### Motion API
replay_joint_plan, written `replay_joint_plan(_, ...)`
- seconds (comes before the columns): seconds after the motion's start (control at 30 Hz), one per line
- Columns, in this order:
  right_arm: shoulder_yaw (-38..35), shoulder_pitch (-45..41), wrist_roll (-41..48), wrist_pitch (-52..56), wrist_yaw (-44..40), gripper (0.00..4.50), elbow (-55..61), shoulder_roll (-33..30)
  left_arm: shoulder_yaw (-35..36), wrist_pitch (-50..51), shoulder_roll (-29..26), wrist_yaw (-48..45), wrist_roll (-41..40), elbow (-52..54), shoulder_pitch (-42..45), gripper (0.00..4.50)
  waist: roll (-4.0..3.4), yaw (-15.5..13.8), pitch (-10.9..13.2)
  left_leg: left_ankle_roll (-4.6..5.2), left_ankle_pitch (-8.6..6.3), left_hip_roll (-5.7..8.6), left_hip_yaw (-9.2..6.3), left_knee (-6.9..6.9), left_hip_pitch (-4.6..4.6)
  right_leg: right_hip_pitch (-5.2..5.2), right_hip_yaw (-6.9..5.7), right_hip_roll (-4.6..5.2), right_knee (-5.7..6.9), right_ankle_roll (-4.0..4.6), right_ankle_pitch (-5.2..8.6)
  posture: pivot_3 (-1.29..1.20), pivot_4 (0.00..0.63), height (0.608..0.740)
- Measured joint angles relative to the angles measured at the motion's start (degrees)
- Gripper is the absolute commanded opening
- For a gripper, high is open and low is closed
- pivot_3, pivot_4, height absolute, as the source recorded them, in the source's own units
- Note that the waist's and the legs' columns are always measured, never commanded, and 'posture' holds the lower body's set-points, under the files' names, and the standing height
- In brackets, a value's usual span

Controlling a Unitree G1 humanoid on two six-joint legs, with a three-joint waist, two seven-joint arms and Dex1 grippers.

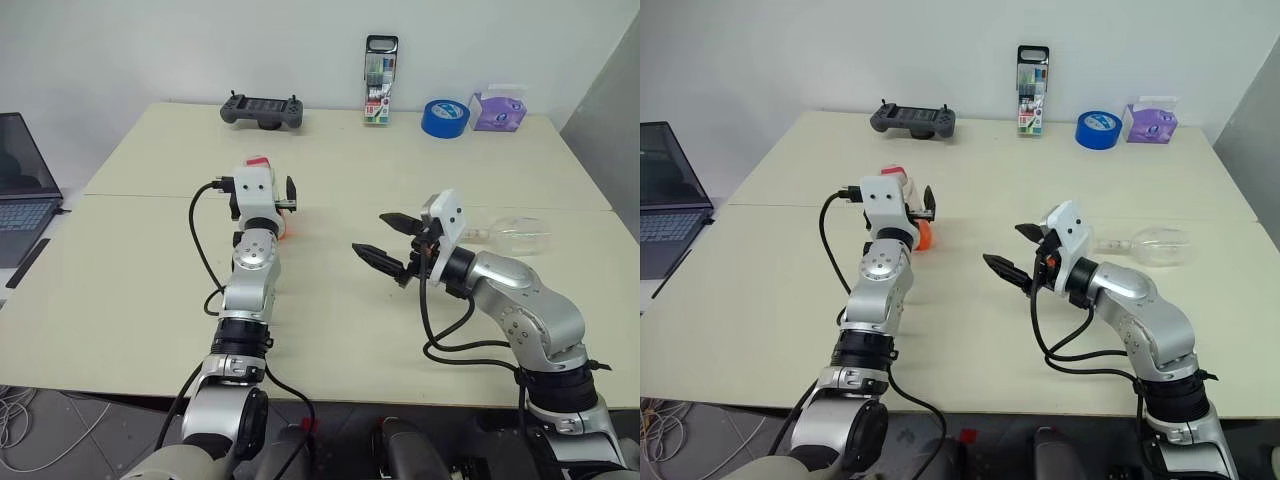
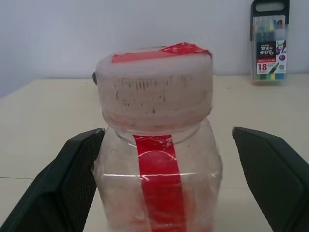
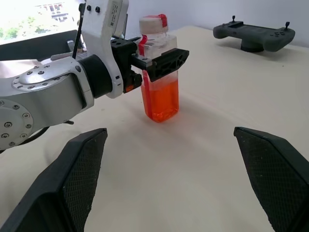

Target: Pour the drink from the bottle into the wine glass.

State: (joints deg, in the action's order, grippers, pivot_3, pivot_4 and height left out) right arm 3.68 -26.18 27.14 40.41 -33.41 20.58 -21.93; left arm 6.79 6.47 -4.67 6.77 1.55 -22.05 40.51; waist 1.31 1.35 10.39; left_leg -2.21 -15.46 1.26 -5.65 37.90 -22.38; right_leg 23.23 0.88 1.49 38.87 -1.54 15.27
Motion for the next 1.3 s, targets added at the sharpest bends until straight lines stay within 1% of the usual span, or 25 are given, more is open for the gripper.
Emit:
replay_joint_plan(0.23, 0.0, 0.0, 0.0, 0.0, 0.2, 4.5, 0.1, 0.4, 0.1, -2.3, -0.1, 0.0, -0.4, -3.3, 1.3, 4.48, 0.0, 0.0, 0.0, 0.0, 0.0, 0.01, 0.01, 0.0, 0.0, 0.0, 0.01, 0.01, -0.01, 0.0, 0.0, 0.0, 0.15, 0.74)
replay_joint_plan(0.33, 0.0, 0.0, 0.0, 0.0, 0.2, 4.5, 0.1, 0.4, 0.1, -2.8, -0.1, 0.0, -0.4, -3.5, 1.3, 3.93, 0.0, 0.0, 0.0, 0.0, 0.0, 0.0, 0.0, 0.0, 0.0, 0.0, 0.0, 0.0, 0.0, 0.0, 0.0, 0.0, 0.15, 0.74)
replay_joint_plan(0.5, 0.1, 0.0, 0.0, 0.0, 0.4, 4.5, 0.1, 0.6, 0.1, -3.1, -0.2, 0.1, -0.4, -3.5, 1.3, 2.33, 0.0, 0.0, 0.0, 0.0, 0.0, 0.01, 0.0, 0.0, 0.0, 0.0, 0.01, 0.0, 0.0, 0.0, 0.0, 0.0, 0.15, 0.74)
replay_joint_plan(0.53, 0.1, 0.0, 0.0, 0.0, 0.6, 4.5, 0.1, 0.7, 0.1, -3.1, -0.2, 0.1, -0.4, -3.5, 1.2, 2.11, 0.0, 0.0, 0.0, 0.0, 0.0, 0.01, 0.0, 0.0, 0.0, 0.0, 0.01, 0.0, 0.0, 0.0, 0.0, 0.0, 0.15, 0.74)
replay_joint_plan(0.57, 0.1, 0.0, 0.0, 0.0, 0.7, 4.5, 0.1, 0.7, 0.0, -3.2, -0.2, 0.1, -0.4, -3.5, 1.2, 2.02, 0.0, 0.0, 0.0, 0.0, 0.0, 0.01, 0.0, 0.0, 0.0, 0.0, 0.0, 0.01, 0.0, 0.0, 0.0, 0.0, 0.15, 0.74)
replay_joint_plan(0.73, 0.0, -0.8, 0.0, 0.2, 1.3, 4.5, 0.1, 0.7, 0.0, -3.2, -1.2, -1.1, -0.5, -3.5, 1.1, 2.01, 0.0, 0.0, 0.0, -0.01, 0.0, 0.01, 0.02, 0.0, -0.01, 0.02, 0.01, 0.0, 0.01, 0.0, 0.0, 0.0, 0.15, 0.74)
replay_joint_plan(0.83, -0.9, -5.0, -0.2, 1.1, 4.4, 4.5, 0.1, 0.9, 0.1, -3.1, -2.3, -4.2, -1.9, -3.2, 1.1, 2.0, -0.01, 0.2, 0.0, -0.05, 0.03, 0.0, 0.01, 0.01, -0.03, 0.07, 0.02, 0.0, 0.07, 0.0, -0.01, 0.0, 0.15, 0.74)
replay_joint_plan(0.97, -3.6, -15.4, -1.1, 9.7, 12.2, 4.5, -0.3, 1.1, -0.9, 0.4, -3.6, -14.8, -7.3, 1.6, 0.3, 2.0, -0.02, 0.2, 0.0, -0.32, 0.18, -0.01, -0.09, -0.01, -0.17, 0.19, -0.04, 0.02, 0.08, 0.02, -0.01, 0.0, 0.15, 0.74)
replay_joint_plan(1.1, -5.8, -22.6, 3.2, 20.4, 13.6, 4.5, -1.3, 2.3, -5.4, 6.4, -5.8, -30.8, -15.2, 12.0, -3.5, 1.99, -0.02, 0.2, 0.0, -0.37, 0.21, -0.04, -0.07, -0.02, -0.34, 0.3, 0.01, 0.04, -0.04, 0.02, -0.01, 0.0, 0.15, 0.74)
replay_joint_plan(1.17, -6.7, -24.1, 5.7, 23.8, 13.6, 4.5, -1.7, 3.6, -8.2, 8.5, -6.3, -36.2, -17.3, 15.4, -5.4, 1.99, -0.03, 0.3, 0.0, -0.36, 0.21, -0.03, -0.07, -0.02, -0.43, 0.37, 0.05, 0.24, -0.06, 0.03, -0.01, 0.0, 0.15, 0.74)
replay_joint_plan(1.23, -6.6, -24.4, 6.4, 25.9, 13.5, 4.5, -1.7, 3.7, -11.1, 9.0, -7.2, -39.2, -17.0, 17.4, -6.8, 1.98, -0.03, 0.2, 0.0, -0.22, 0.13, 0.0, -0.06, 0.0, -0.44, 0.38, 0.03, 0.24, -0.04, 0.02, -0.01, 0.0, 0.15, 0.74)
replay_joint_plan(1.3, -6.2, -24.1, 6.3, 27.5, 13.8, 4.5, -1.7, 3.5, -12.9, 8.3, -7.7, -40.2, -15.8, 17.6, -7.3, 1.98, -0.04, 0.2, 0.0, -0.12, 0.09, 0.03, -0.04, 0.03, -0.41, 0.38, 0.02, 0.24, 0.03, 0.03, -0.01, 0.0, 0.15, 0.74)
